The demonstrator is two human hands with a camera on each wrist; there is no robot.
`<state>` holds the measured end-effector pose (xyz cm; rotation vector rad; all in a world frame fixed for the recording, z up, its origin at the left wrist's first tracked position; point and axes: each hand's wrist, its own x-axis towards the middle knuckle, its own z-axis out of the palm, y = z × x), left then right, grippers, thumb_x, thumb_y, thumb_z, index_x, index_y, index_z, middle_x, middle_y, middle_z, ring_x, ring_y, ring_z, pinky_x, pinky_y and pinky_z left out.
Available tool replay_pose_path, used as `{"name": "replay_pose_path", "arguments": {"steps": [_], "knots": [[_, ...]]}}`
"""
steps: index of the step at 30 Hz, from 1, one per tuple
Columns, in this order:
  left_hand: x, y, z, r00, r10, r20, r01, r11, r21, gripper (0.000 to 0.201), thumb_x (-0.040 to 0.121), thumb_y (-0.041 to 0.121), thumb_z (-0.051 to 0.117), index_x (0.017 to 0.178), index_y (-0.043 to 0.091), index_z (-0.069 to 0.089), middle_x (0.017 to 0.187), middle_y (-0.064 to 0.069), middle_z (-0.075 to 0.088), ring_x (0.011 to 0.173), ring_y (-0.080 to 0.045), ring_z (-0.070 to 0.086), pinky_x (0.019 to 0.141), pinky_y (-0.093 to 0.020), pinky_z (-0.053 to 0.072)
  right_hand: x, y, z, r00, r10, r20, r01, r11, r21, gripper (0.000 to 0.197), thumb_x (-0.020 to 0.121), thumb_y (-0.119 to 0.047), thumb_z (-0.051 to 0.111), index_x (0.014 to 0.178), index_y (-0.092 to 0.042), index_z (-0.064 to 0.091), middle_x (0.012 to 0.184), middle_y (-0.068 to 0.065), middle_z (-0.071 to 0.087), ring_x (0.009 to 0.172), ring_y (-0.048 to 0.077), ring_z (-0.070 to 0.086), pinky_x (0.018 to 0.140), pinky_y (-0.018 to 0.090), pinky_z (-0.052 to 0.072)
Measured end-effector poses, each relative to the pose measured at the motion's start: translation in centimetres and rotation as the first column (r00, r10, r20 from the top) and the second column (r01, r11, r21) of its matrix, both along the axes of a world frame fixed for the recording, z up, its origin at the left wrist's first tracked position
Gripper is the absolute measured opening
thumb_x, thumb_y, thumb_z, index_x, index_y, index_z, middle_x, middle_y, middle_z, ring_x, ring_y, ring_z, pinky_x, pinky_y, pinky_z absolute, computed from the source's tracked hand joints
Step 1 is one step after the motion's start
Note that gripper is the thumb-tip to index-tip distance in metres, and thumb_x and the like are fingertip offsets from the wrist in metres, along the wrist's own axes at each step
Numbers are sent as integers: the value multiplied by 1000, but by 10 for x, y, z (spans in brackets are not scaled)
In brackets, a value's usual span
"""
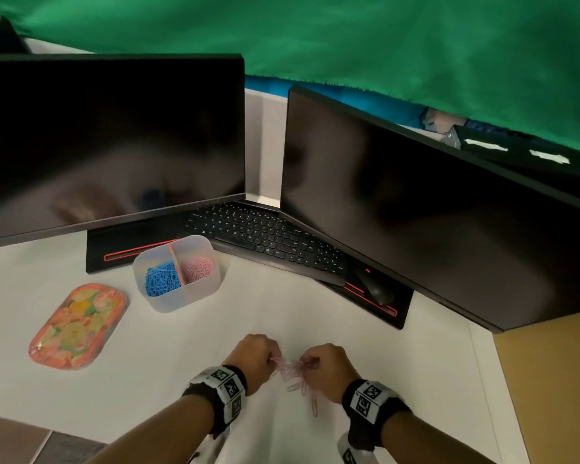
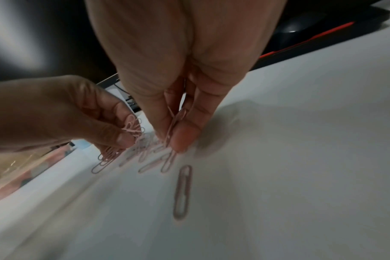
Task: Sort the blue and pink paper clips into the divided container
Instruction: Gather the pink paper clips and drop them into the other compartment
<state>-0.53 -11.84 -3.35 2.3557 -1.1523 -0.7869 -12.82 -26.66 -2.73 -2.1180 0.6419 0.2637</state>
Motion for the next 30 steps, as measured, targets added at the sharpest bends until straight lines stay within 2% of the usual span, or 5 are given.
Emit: {"name": "replay_pose_path", "arguments": {"steps": [8, 13, 17, 24, 30], "knots": [[41, 16, 55, 967, 242, -77, -253, 947, -196, 8, 86, 16, 65, 88, 18, 73, 87, 4, 68, 74, -14, 64, 69, -22, 52, 15, -2, 20, 996, -88, 26, 84, 989, 119, 3, 78, -11, 73, 80, -14, 74, 77, 3, 73, 71, 12, 69, 65, 20, 56], [106, 29, 88, 895, 442, -57, -444, 871, -212, 11, 88, 15, 64, 82, 20, 71, 76, 3, 70, 73, -8, 65, 63, -10, 42, 52, 8, 39, 993, -108, 47, 96, 974, 206, 6, 80, -10, 73, 74, -12, 72, 68, 8, 70, 53, 17, 65, 59, 30, 57], [145, 28, 92, 832, 555, 9, -546, 820, -169, 8, 83, 13, 68, 81, 18, 74, 79, 6, 71, 75, -13, 63, 78, -24, 50, 90, 19, 58, 991, -95, 91, 76, 978, 195, 1, 80, -9, 71, 79, -8, 72, 74, 13, 71, 52, 16, 65, 62, 31, 58], [160, 25, 85, 805, 594, 12, -590, 801, -100, 21, 84, 13, 64, 104, 11, 69, 94, -4, 71, 88, -21, 66, 80, -18, 50, 174, 39, 89, 985, -52, 165, 19, 981, 195, 9, 81, -5, 69, 79, -13, 71, 66, 3, 67, 51, 11, 64, 56, 22, 54], [163, 54, 78, 683, 727, -76, -717, 647, -259, 23, 83, 2, 57, 96, 15, 70, 87, 2, 69, 86, -16, 64, 86, -21, 45, 236, 55, 86, 986, -6, 169, -9, 996, 85, 13, 78, -3, 70, 89, -10, 71, 66, 4, 66, 58, 20, 70, 52, 25, 54]]}}
